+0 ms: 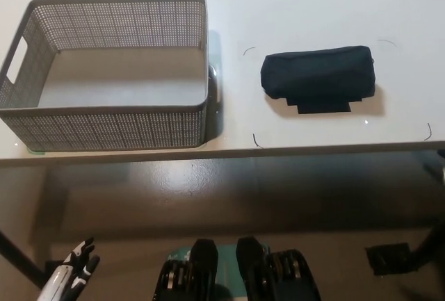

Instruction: Use the right hand to pick up the pencil case on the right hand side and put it into a grey container on the left side

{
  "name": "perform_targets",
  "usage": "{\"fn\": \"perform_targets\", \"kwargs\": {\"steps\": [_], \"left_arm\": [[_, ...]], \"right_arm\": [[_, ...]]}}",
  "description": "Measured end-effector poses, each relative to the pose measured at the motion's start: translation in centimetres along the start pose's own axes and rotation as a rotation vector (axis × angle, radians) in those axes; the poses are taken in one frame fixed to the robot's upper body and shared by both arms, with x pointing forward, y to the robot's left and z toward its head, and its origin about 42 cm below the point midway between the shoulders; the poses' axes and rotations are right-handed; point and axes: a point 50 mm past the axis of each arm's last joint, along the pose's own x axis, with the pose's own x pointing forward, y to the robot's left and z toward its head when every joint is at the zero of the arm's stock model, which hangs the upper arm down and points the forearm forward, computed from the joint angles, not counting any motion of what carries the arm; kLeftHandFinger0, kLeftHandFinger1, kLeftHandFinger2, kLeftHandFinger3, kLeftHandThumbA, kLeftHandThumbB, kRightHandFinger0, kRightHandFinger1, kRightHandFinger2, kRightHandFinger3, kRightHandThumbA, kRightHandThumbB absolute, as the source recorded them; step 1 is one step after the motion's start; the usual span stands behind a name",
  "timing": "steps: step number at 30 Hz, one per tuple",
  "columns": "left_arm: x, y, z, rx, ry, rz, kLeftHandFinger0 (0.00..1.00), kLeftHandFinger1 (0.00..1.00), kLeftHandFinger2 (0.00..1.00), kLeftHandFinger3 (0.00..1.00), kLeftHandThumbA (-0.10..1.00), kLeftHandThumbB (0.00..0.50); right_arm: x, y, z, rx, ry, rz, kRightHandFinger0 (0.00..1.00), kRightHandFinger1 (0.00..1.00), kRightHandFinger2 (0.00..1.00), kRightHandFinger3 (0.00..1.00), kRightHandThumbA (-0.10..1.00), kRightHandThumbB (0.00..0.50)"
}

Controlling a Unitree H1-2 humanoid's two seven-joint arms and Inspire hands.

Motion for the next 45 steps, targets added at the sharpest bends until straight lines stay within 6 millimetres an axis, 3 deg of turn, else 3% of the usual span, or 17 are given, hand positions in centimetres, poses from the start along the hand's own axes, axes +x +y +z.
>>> {"fn": "perform_targets", "kwargs": {"steps": [3, 7, 10, 22, 25, 28, 35, 45], "left_arm": [[-0.1, 0.0, 0.0, 0.002, 0.001, 0.000, 1.00, 1.00, 1.00, 1.00, 1.00, 0.227], [-0.1, 0.0, -0.1, 0.004, 0.002, -0.001, 1.00, 1.00, 1.00, 1.00, 1.00, 0.227], [-0.1, 0.0, -0.1, 0.007, 0.002, -0.002, 1.00, 1.00, 1.00, 1.00, 1.00, 0.228], [-0.1, -0.1, -0.1, 0.012, 0.002, -0.004, 1.00, 1.00, 1.00, 1.00, 1.00, 0.218], [-0.1, -0.1, -0.1, 0.014, 0.002, -0.005, 1.00, 1.00, 1.00, 1.00, 1.00, 0.225], [-0.2, -0.1, -0.1, 0.015, 0.002, -0.005, 1.00, 1.00, 1.00, 1.00, 1.00, 0.224], [-0.5, -0.2, -0.3, 0.016, -0.001, -0.008, 1.00, 1.00, 1.00, 1.00, 1.00, 0.253], [-0.6, -0.2, -0.2, 0.019, -0.018, -0.017, 1.00, 1.00, 1.00, 1.00, 1.00, 0.246]], "right_arm": [[2.8, -0.3, 1.1, -0.049, -0.044, 0.012, 1.00, 1.00, 1.00, 1.00, 0.90, 0.463], [6.5, 0.0, 2.1, -0.111, -0.081, 0.049, 1.00, 1.00, 1.00, 1.00, 0.77, 0.484], [9.1, 0.5, 2.3, -0.162, -0.086, 0.086, 1.00, 1.00, 1.00, 1.00, 0.74, 0.500], [18.8, 2.7, 0.7, -0.367, -0.004, 0.346, 1.00, 1.00, 1.00, 1.00, 0.91, 0.500], [20.5, 3.3, 0.0, -0.405, 0.040, 0.417, 1.00, 1.00, 1.00, 1.00, 0.99, 0.500], [22.2, 3.7, -0.7, -0.447, 0.084, 0.479, 1.00, 1.00, 1.00, 1.00, 1.00, 0.500], [25.5, 4.7, -2.2, -0.526, 0.197, 0.582, 1.00, 1.00, 1.00, 1.00, 0.94, 0.500], [28.8, 7.2, -1.7, -0.569, 0.259, 0.651, 1.00, 1.00, 1.00, 1.00, 0.86, 0.500]]}}
